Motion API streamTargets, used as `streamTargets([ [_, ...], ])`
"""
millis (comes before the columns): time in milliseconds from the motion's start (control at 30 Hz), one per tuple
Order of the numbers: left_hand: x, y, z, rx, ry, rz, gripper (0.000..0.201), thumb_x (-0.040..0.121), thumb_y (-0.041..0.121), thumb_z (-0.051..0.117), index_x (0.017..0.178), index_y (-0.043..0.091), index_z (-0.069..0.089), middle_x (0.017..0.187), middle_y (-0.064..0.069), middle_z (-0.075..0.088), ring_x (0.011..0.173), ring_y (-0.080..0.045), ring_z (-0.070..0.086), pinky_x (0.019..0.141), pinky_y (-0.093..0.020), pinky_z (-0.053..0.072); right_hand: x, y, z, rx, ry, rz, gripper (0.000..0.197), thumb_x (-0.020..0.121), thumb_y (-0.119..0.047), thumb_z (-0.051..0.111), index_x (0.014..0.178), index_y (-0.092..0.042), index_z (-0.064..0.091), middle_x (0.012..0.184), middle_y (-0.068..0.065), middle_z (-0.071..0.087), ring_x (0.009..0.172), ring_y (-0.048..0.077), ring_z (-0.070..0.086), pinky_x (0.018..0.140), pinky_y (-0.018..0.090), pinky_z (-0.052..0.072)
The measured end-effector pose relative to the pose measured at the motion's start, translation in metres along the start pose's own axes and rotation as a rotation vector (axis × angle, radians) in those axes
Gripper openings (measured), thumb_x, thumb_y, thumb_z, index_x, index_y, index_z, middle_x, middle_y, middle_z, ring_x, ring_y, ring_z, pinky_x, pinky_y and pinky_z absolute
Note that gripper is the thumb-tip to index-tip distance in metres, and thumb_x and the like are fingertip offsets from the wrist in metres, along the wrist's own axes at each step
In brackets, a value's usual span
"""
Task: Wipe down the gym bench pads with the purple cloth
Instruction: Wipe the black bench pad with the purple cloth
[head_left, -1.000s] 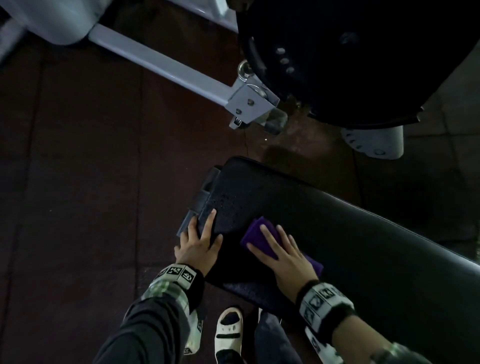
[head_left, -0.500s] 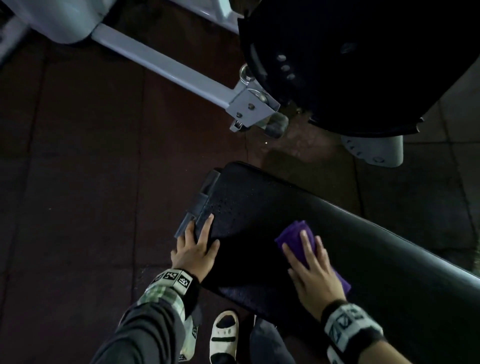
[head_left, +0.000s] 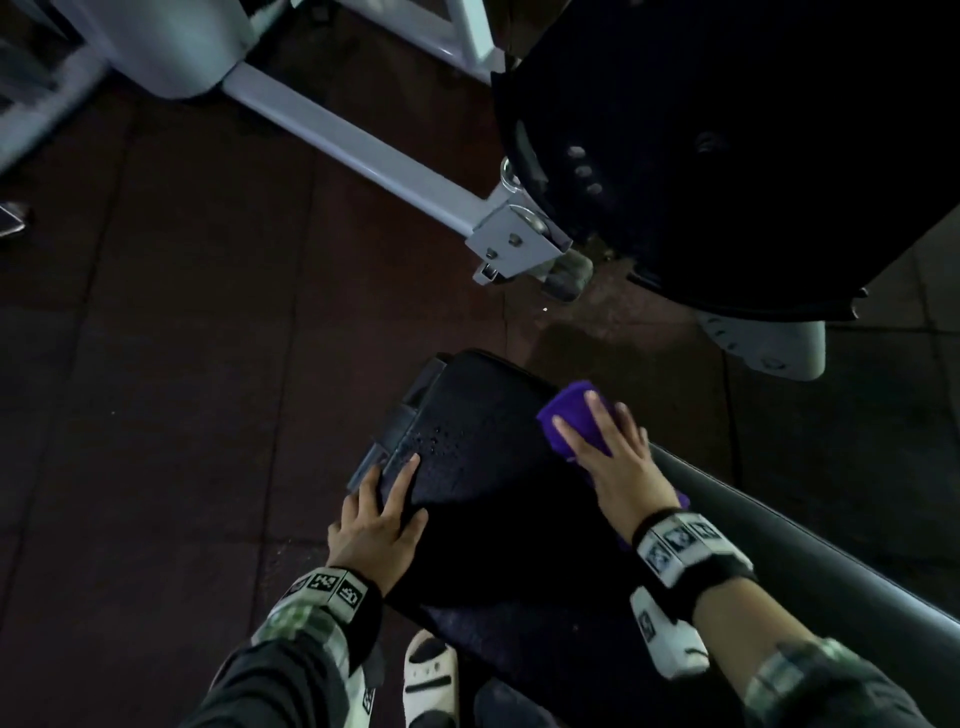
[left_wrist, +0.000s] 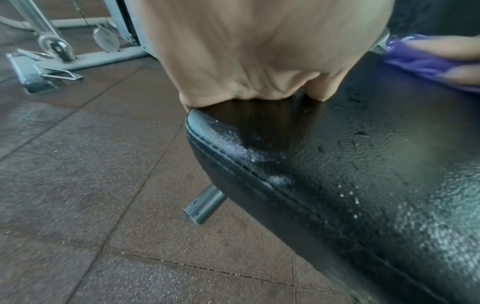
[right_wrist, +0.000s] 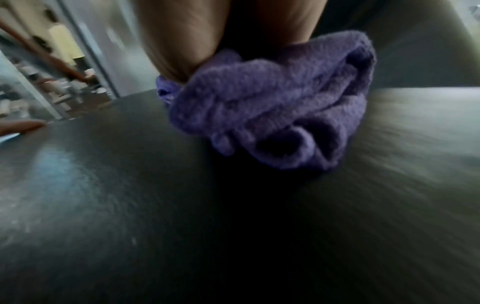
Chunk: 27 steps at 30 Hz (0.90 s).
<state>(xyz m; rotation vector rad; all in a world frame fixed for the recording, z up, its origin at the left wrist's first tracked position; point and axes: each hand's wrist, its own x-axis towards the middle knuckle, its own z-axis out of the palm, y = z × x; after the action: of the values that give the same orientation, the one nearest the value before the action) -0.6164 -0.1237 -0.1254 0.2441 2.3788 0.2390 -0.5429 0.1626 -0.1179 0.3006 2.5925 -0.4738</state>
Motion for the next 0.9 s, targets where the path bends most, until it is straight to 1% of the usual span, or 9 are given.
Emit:
streamTargets([
  [100,0.0,-0.001,0.0,-0.005,0.002,0.004,0.069,0.096,0.054,0.037,0.131,0.058,-0.022,0.159,0.002,0.004,0.139,-0.025,0.02,0.109,-0.052,0.029,-0.041,0.009,0.018,-0.039,0.01,0.079,0.075,0.078,-0.021,0.025,0.144,-0.048,0.002,0.156,-0.002,-0.007,0.138,0.047,0.013,0.108,0.058,0.024],
  [200,-0.001,0.0,-0.004,-0.016,-0.034,0.004,0.067,0.097,0.053,0.035,0.138,0.059,-0.017,0.159,0.003,0.001,0.14,-0.025,0.017,0.109,-0.052,0.026,-0.063,-0.016,0.037,-0.055,-0.057,0.007,0.076,0.077,-0.021,0.032,0.147,-0.039,0.01,0.157,0.005,0.005,0.131,0.048,0.03,0.099,0.055,0.03],
  [300,-0.001,0.001,-0.002,-0.001,-0.017,0.009,0.069,0.097,0.054,0.035,0.135,0.057,-0.021,0.159,0.002,0.003,0.14,-0.024,0.018,0.108,-0.051,0.028,-0.046,-0.044,0.041,-0.008,-0.006,-0.133,0.077,0.08,-0.025,0.044,0.146,-0.042,0.008,0.157,0.003,0.008,0.135,0.04,0.02,0.102,0.049,0.03],
  [400,0.0,0.001,-0.002,0.013,-0.006,0.01,0.069,0.096,0.055,0.035,0.131,0.057,-0.024,0.159,0.002,0.004,0.139,-0.024,0.02,0.108,-0.05,0.03,0.005,-0.048,0.017,-0.015,0.043,-0.175,0.069,0.08,-0.027,0.016,0.142,-0.051,-0.004,0.154,-0.006,-0.02,0.139,0.029,-0.012,0.112,0.047,0.011],
  [467,0.0,0.001,-0.003,0.0,-0.037,0.004,0.066,0.097,0.055,0.033,0.138,0.058,-0.019,0.158,0.003,0.002,0.139,-0.023,0.019,0.109,-0.05,0.027,0.031,-0.038,0.0,0.014,0.04,-0.108,0.071,0.085,-0.015,0.022,0.141,-0.052,-0.003,0.153,-0.008,-0.023,0.141,0.029,-0.016,0.114,0.045,0.005],
  [533,0.0,0.0,-0.004,-0.013,-0.052,0.01,0.064,0.097,0.054,0.032,0.14,0.059,-0.016,0.159,0.004,0.001,0.139,-0.023,0.017,0.11,-0.05,0.026,0.04,-0.022,-0.013,0.102,0.049,0.017,0.075,0.091,-0.005,0.034,0.143,-0.049,0.003,0.157,-0.004,-0.011,0.143,0.032,-0.005,0.114,0.044,0.008],
  [700,-0.002,0.002,-0.005,0.012,-0.035,0.02,0.067,0.097,0.055,0.033,0.129,0.058,-0.026,0.159,0.004,0.001,0.14,-0.021,0.017,0.11,-0.048,0.029,-0.016,0.039,-0.006,0.303,0.198,0.286,0.052,0.097,-0.023,0.041,0.146,-0.029,0.025,0.142,0.019,0.039,0.131,0.039,0.033,0.11,0.049,0.025],
  [800,-0.002,0.002,-0.005,0.022,-0.027,0.038,0.067,0.097,0.055,0.032,0.128,0.057,-0.028,0.159,0.004,0.002,0.139,-0.021,0.019,0.109,-0.046,0.029,-0.037,0.063,-0.006,0.287,0.113,0.394,0.05,0.095,-0.024,0.044,0.144,-0.031,0.031,0.137,0.013,0.045,0.125,0.038,0.039,0.109,0.046,0.028],
  [900,-0.002,0.0,-0.003,0.024,-0.037,0.043,0.066,0.097,0.055,0.03,0.133,0.057,-0.026,0.159,0.002,0.003,0.139,-0.022,0.019,0.109,-0.047,0.028,-0.006,0.052,-0.014,0.192,0.043,0.392,0.046,0.096,-0.027,0.041,0.141,-0.028,0.037,0.135,0.015,0.048,0.123,0.038,0.042,0.106,0.046,0.031],
])
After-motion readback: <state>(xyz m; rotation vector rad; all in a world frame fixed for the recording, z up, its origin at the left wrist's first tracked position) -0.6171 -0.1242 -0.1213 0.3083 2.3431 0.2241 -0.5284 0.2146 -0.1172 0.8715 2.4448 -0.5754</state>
